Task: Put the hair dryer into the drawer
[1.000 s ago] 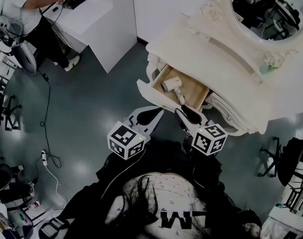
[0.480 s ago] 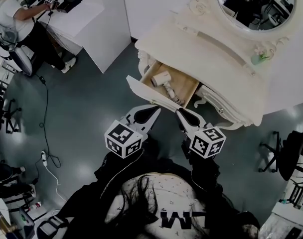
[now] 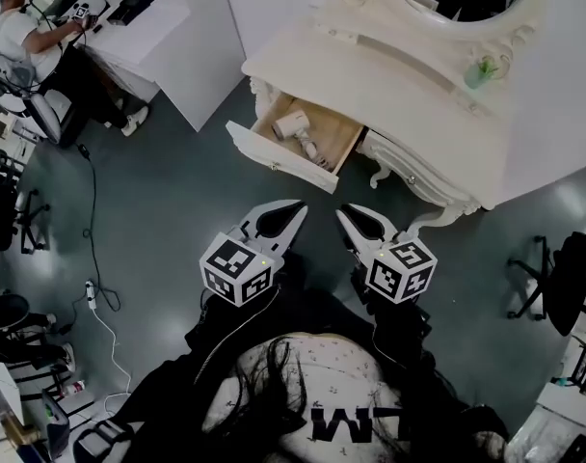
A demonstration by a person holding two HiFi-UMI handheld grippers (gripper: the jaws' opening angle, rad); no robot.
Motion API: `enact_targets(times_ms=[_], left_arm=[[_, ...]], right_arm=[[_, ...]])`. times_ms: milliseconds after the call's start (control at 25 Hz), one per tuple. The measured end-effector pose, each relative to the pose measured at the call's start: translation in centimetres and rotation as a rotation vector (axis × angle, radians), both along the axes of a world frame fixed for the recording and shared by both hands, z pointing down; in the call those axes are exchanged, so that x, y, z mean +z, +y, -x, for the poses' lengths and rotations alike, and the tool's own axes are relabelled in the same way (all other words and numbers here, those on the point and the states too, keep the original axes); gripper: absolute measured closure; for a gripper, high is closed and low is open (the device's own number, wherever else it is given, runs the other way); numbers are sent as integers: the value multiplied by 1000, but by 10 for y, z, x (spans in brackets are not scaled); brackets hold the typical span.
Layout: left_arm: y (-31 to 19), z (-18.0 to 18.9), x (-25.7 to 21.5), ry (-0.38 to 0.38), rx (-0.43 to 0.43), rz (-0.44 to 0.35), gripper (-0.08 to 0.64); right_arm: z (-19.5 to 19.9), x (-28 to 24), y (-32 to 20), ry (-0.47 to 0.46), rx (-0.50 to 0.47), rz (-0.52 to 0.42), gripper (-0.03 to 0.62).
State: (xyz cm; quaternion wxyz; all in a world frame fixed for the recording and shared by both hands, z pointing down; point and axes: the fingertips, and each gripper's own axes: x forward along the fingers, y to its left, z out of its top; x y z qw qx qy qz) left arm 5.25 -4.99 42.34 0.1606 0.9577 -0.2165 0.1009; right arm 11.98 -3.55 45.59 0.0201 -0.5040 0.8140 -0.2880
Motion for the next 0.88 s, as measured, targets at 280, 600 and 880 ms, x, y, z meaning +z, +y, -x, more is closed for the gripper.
enact_targets(times_ms=[280, 600, 880], left_arm=[[69, -23, 10, -20, 0, 12, 560], [115, -28, 9, -67, 14, 0, 560], [118, -24, 2, -77, 7, -15, 560]], right_arm=[[-17, 5, 64, -16, -13, -4, 528], [-16, 0, 98, -44, -27, -35, 528], [-3, -5, 110, -43, -47, -55, 528]])
